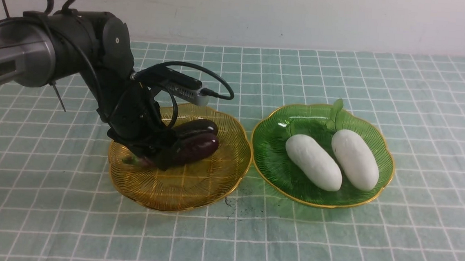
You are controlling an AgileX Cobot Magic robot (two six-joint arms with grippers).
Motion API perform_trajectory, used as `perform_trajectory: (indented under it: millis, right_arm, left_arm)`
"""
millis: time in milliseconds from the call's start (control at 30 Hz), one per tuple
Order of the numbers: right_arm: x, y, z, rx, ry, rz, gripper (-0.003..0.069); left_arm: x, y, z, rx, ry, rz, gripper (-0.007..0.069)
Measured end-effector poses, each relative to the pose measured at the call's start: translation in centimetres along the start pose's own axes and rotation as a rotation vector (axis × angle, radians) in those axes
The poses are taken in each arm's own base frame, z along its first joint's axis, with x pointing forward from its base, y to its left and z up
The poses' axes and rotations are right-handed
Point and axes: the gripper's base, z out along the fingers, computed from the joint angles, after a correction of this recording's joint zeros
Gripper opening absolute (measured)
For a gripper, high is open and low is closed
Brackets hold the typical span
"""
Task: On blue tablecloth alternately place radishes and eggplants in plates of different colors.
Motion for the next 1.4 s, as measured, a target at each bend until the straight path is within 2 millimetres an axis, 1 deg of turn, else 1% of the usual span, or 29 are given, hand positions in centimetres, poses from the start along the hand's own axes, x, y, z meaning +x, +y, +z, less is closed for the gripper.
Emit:
perform_trajectory:
  millis: [33,100,167,233,267,367,400,433,467,500,533,567,600,667,700,767,833,867,900,933,1000,1033,1067,1100,1133,1167,1400]
  right_arm:
    - [0.7,0.0,-1.2,0.003,-0.059,0.023,-0.0015]
    - [1.7,0.0,-2.6,0.006,-0.131,0.043,-0.0015]
    - [3.2,0.1,-4.5,0.007,-0.244,0.071,-0.0015]
    - [3.9,0.1,-5.6,0.007,-0.339,0.083,-0.0015]
    - [4.7,0.2,-6.8,0.007,-0.457,0.086,-0.0015]
    - [5.4,0.2,-7.8,0.006,-0.676,0.086,-0.0015]
    - [5.4,0.2,-7.9,0.006,-0.706,0.086,-0.0015]
    - [5.3,0.2,-7.8,0.007,-0.835,0.083,-0.0015]
    - [5.3,0.2,-7.4,0.01,-0.878,0.081,-0.0015]
    - [5.2,0.1,-7.4,0.016,-0.903,0.077,-0.0015]
    - [5.0,0.1,-7.0,0.016,-0.937,0.075,-0.0015]
    - [4.7,0.1,-6.0,0.032,-0.989,0.061,-0.0015]
    - [4.7,0.0,-5.8,0.037,-0.999,0.056,-0.0015]
    - [4.5,-0.1,-4.1,0.073,-1.042,0.017,-0.0015]
    - [4.5,-0.1,-4.1,0.072,-1.045,0.017,-0.0015]
    - [4.4,-0.1,-3.5,0.092,-1.071,-0.009,-0.0015]
    - [4.4,-0.1,-3.4,0.106,-1.09,-0.028,-0.0015]
    - [4.4,-0.1,-3.4,0.107,-1.091,-0.029,-0.0015]
    - [4.3,-0.1,-3.5,0.11,-1.1,-0.034,-0.0015]
    - [4.3,-0.1,-3.5,0.11,-1.101,-0.034,-0.0015]
    - [4.3,-0.1,-3.6,0.11,-1.104,-0.035,-0.0015]
    - [4.3,-0.1,-3.6,0.11,-1.104,-0.035,-0.0015]
    - [4.3,-0.1,-3.6,0.11,-1.104,-0.035,-0.0015]
    - [4.3,-0.1,-3.6,0.11,-1.105,-0.035,-0.0015]
    - [4.3,-0.1,-3.6,0.11,-1.105,-0.035,-0.0015]
    - [4.3,-0.1,-3.6,0.111,-1.106,-0.036,-0.0015]
    - [4.3,-0.1,-3.6,0.112,-1.108,-0.037,-0.0015]
  left_arm:
    - [0.0,0.0,0.0,0.0,0.0,0.0,0.0416]
    - [0.0,0.0,0.0,0.0,0.0,0.0,0.0416]
    - [0.0,0.0,0.0,0.001,0.002,0.0,0.0416]
    - [0.0,0.0,0.0,0.002,0.002,0.0,0.0416]
    - [0.0,0.0,0.0,0.002,0.002,0.0,0.0416]
    - [0.0,0.0,0.0,0.002,0.002,0.0,0.0416]
    - [0.0,0.0,0.0,0.002,0.002,0.0,0.0416]
    - [0.0,0.0,0.0,0.002,0.002,0.0,0.0416]
    - [0.0,0.0,0.0,0.002,0.002,0.0,0.0416]
    - [0.0,0.0,0.0,0.002,0.002,0.0,0.0416]
    - [0.0,0.0,0.0,0.002,0.002,0.0,0.0416]
    - [0.0,0.0,0.0,0.002,0.002,0.0,0.0416]
    - [0.0,0.0,0.0,0.002,0.002,0.0,0.0416]
    - [0.0,0.0,0.0,0.002,0.005,0.0,0.0404]
    - [0.1,0.0,0.0,0.003,0.006,0.0,0.0402]
    - [0.1,0.0,0.0,0.004,0.009,0.0,0.0375]
    - [0.2,-0.1,0.0,0.007,0.017,0.0,0.0321]
    - [0.2,-0.1,0.0,0.008,0.02,0.0,0.0309]
    - [0.3,-0.1,0.0,0.012,0.031,0.0,0.026]
    - [0.3,-0.1,0.0,0.012,0.031,0.0,0.0252]
    - [0.4,-0.1,0.0,0.014,0.039,0.0,0.0157]
    - [0.4,-0.1,0.0,0.014,0.039,0.0,0.0082]
    - [0.4,-0.1,0.0,0.014,0.039,0.0,0.0052]
    - [0.4,-0.1,0.0,0.014,0.039,0.0,0.0046]
    - [0.4,-0.1,0.0,0.014,0.039,0.0,0.0013]
    - [0.4,-0.1,0.0,0.014,0.039,0.0,0.0001]
    - [0.4,-0.1,0.0,0.015,0.041,0.0,-0.0008]
